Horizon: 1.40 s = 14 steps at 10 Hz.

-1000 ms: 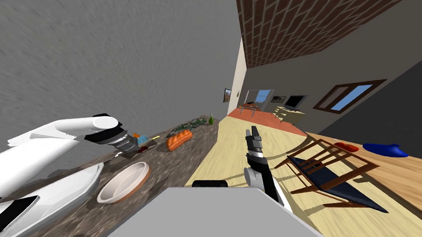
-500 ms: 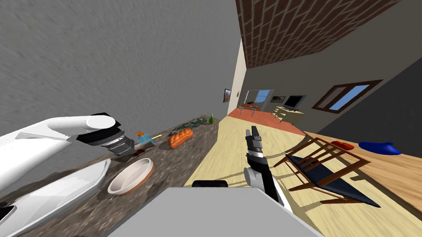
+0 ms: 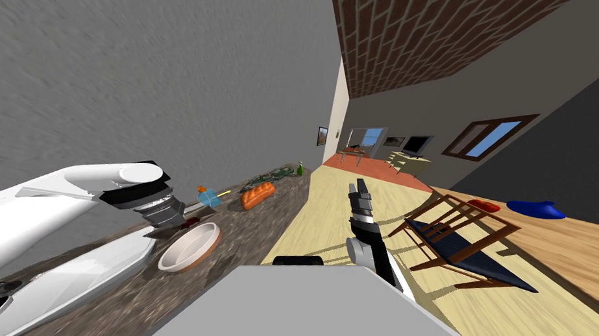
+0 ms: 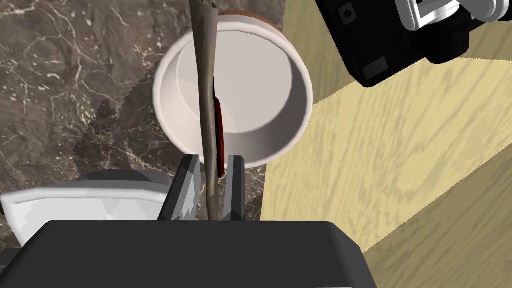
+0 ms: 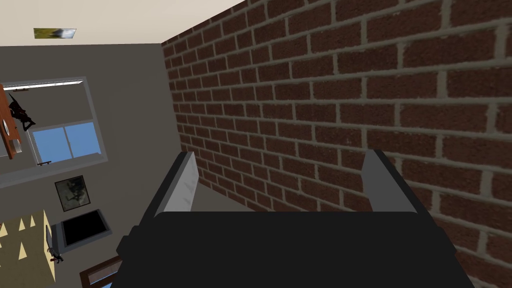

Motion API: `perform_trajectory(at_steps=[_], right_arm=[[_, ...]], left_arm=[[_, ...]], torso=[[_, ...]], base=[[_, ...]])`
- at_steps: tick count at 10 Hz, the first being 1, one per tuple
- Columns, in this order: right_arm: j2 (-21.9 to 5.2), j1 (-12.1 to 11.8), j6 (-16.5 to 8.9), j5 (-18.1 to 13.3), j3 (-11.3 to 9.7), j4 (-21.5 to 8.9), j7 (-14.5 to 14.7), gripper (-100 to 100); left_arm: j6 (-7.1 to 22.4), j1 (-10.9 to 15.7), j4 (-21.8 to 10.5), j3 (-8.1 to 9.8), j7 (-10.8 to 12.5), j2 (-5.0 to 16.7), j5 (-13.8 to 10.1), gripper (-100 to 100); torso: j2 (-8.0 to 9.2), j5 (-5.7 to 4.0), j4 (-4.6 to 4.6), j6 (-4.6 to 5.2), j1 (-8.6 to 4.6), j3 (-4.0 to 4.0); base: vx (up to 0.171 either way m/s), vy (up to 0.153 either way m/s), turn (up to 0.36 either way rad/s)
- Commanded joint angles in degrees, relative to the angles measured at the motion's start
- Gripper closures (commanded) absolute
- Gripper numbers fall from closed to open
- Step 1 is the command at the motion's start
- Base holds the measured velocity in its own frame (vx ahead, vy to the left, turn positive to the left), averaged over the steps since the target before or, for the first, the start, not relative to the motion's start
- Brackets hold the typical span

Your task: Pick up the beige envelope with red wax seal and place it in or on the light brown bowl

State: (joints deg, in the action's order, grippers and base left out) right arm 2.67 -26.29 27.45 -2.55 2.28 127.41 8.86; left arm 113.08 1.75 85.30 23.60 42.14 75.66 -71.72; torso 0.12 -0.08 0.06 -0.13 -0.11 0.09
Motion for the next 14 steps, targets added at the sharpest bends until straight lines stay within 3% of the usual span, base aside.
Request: perform_trajectory(at_steps=[1, 2, 3, 7, 8, 9, 14], right_arm=[[0.00, 0.00, 0.00, 0.00, 0.00, 0.00, 0.00, 0], [0.00, 0.00, 0.00, 0.00, 0.00, 0.00, 0.00, 0], [0.00, 0.00, 0.00, 0.00, 0.00, 0.00, 0.00, 0], [0.00, 0.00, 0.00, 0.00, 0.00, 0.00, 0.00, 0], [0.00, 0.00, 0.00, 0.00, 0.00, 0.00, 0.00, 0], [0.00, 0.00, 0.00, 0.00, 0.00, 0.00, 0.00, 0], [0.00, 0.00, 0.00, 0.00, 0.00, 0.00, 0.00, 0]], left_arm=[[1.71, -0.01, -0.11, 0.14, -0.05, 0.28, -0.18, 100], [0.90, -0.16, -0.06, 0.20, -0.07, 0.14, -0.08, 100], [1.12, -0.18, -0.08, 0.21, -0.11, 0.17, -0.08, -100], [1.10, -0.18, -0.08, 0.21, -0.11, 0.17, -0.08, -100], [1.10, -0.18, -0.08, 0.21, -0.11, 0.17, -0.08, 0], [-0.78, -1.74, -0.08, -0.50, 0.97, 2.89, -2.94, -100], [-6.44, -6.42, -0.07, -2.65, 4.21, 10.45, -11.27, -100]], torso=[[0.00, 0.00, 0.00, 0.00, 0.00, 0.00], [-0.02, -0.01, 0.00, 0.00, 0.01, -0.01], [-0.05, 0.00, -0.01, 0.02, 0.01, -0.03], [-0.09, 0.01, -0.02, 0.03, 0.01, -0.06], [-0.09, 0.01, -0.02, 0.03, 0.01, -0.06], [-0.09, 0.01, -0.02, 0.03, 0.01, -0.06], [0.05, 0.03, 0.01, 0.02, 0.11, 0.03]], base=[[0.000, 0.000, 0.000], [0.000, 0.000, 0.000], [0.000, 0.000, 0.000], [0.000, 0.000, 0.000], [0.000, 0.000, 0.000], [-0.023, 0.017, -0.067], [-0.038, 0.032, -0.061]])
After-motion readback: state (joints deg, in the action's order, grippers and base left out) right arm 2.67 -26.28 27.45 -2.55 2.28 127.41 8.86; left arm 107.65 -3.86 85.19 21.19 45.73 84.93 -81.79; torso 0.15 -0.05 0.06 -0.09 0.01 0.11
